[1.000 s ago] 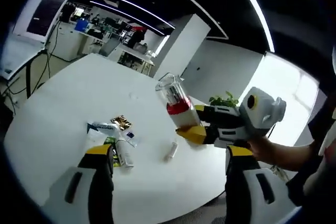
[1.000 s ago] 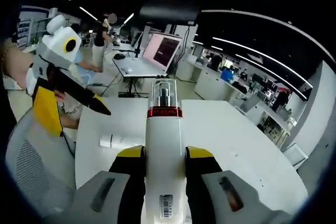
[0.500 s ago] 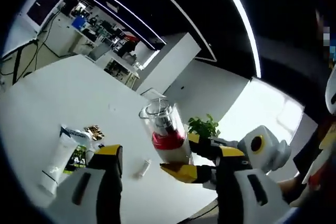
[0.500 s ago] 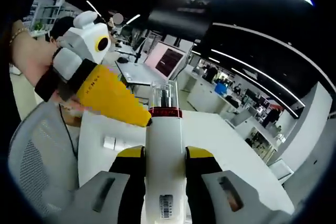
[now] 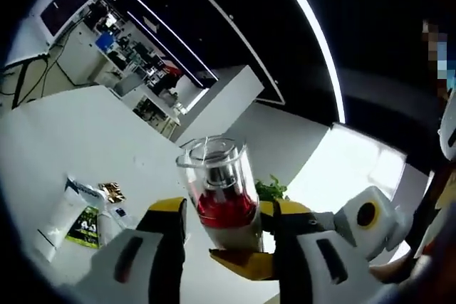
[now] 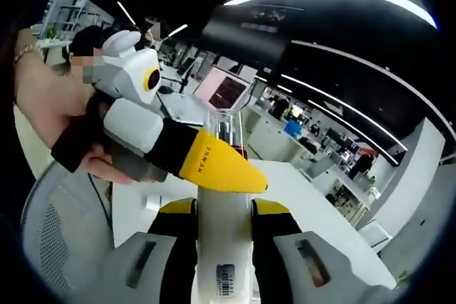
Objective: Arrange the skincare products in the storage area until every visible bottle or jar stands upright without overlapping.
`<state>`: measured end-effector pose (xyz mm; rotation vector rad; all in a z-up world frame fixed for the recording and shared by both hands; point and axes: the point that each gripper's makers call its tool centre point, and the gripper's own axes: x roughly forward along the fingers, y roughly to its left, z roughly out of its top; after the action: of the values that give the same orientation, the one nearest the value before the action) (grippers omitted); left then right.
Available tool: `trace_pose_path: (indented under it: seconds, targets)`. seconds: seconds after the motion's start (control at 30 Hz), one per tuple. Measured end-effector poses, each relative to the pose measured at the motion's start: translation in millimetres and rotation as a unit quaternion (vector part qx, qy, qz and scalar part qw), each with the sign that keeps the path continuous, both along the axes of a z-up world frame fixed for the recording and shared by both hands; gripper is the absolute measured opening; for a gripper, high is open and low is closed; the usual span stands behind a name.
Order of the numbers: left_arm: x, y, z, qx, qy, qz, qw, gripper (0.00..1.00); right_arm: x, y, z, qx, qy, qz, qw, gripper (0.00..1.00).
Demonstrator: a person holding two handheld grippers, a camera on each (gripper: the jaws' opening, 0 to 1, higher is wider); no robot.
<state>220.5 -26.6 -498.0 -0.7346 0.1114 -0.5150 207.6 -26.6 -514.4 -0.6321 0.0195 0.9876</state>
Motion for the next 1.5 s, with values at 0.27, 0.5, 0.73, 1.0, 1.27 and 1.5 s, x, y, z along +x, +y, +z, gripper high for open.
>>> trace_pose_path:
  seconds: [0.27, 0.5, 0.73, 1.0, 1.27, 1.5]
  targets:
    - [2.0, -3.8, 7.1, 0.016, -0.018, 0.014, 0.9996, 0.3, -2.7, -4.4, 4.5, 0.014, 0.005, -0.02, 0.9997, 0.28]
    - [0.4, -17.5, 11.9, 0.01, -0.005, -0.043, 0.999, 0.25, -8.8, -17.0, 6.5, 0.069, 0.066, -0.043, 0.9945, 0.29]
    - [-12.8, -35.2, 32.0, 0.037, -0.048, -0.144, 0.9878, 0.24, -25.4, -24.8, 21.9, 0.142, 0.146, 0.021, 0.9788, 0.32]
    - [-38.4, -57.2, 75.6, 0.029, -0.125, -0.28, 0.9513, 0.23, -47.2, -35.9, 55.3, 0.208, 0.261, 0.129, 0.9339, 0.32]
    - [-41.6, -55.9, 94.9, 0.038, -0.168, -0.367, 0.9143, 0.23, -57.5, -38.9, 74.5, 0.214, 0.295, 0.186, 0.9125, 0.31]
    - [-60.5, -79.4, 101.7, 0.049, -0.183, -0.415, 0.89, 0.24, -67.7, -39.1, 78.8, 0.218, 0.309, 0.213, 0.9009, 0.31]
